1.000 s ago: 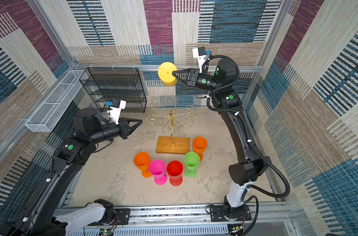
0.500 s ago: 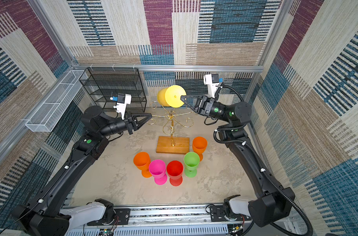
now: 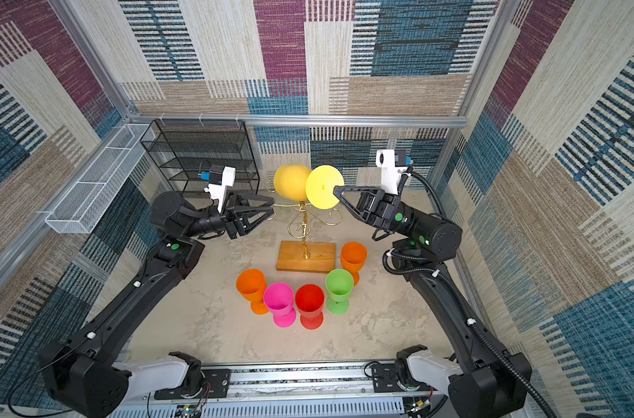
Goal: Take the wine glass off the wine glass rack
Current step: 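Carry the yellow glass toward the left gripper and close the left gripper on its bowl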
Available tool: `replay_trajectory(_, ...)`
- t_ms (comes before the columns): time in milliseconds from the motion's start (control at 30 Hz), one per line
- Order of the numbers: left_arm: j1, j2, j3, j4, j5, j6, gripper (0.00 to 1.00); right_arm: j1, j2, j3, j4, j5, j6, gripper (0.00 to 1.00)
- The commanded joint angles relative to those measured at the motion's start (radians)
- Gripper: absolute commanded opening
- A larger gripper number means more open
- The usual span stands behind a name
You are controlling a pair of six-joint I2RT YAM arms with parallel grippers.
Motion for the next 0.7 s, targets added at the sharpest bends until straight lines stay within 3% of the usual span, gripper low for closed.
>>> replay_trajectory(0, 0.000, 0.050, 0.000, 0.309, 0.091, -0.209, 0.49, 0.001, -0.007, -0.012, 0.045, 0.017, 0.027, 0.00)
replay_trajectory(200, -0.006, 0.140, 0.021, 0.566, 0.118, -0.424, 0.51, 0.010, 0.001, -0.030, 0.080, 0.025, 0.047, 0.00)
replay_trajectory(667, -0.023, 0.133, 0.006, 0.569, 0.073, -0.392, 0.47, 0.017, -0.008, -0.095, 0.121, 0.055, 0.074, 0.00)
